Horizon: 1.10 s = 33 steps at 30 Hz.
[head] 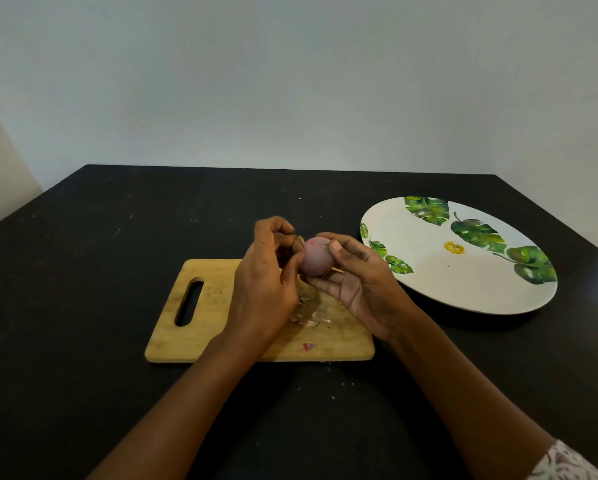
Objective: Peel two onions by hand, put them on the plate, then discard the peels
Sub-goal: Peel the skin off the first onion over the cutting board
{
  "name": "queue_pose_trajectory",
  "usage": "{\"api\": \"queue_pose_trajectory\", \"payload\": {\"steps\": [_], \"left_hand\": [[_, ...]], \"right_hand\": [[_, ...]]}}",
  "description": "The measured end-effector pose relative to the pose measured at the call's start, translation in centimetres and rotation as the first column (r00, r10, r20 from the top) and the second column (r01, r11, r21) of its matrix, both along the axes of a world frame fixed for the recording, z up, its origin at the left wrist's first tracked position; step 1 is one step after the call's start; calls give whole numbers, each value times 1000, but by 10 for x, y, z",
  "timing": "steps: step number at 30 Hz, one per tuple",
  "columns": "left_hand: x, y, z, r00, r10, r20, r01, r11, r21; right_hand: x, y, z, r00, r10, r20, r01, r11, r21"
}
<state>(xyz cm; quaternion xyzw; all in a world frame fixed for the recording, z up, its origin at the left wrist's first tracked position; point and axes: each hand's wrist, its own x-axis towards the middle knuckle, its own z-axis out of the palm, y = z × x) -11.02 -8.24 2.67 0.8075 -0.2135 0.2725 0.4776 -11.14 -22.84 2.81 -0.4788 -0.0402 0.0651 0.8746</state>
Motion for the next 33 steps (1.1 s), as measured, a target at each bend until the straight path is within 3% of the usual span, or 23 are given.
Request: {"api": "queue_pose_trajectory", "payload": {"steps": [5, 12, 20, 33], "left_hand": [[-2, -4, -4, 998, -48, 34, 45, 996, 79], [-2, -4, -3, 996, -22, 89, 19, 999, 28], [0, -3, -4, 997, -62, 36, 58, 995, 82], [4, 0, -6, 998, -64, 12, 63, 996, 68]], "right_hand": [[2, -1, 1, 999, -30, -35, 32, 997, 64], [1, -2, 2, 998, -24, -52, 31, 991, 132], [-1, -3, 3, 1000, 14, -24, -13, 999, 52], [-3, 1, 3, 998, 54, -18, -53, 997, 49]]}}
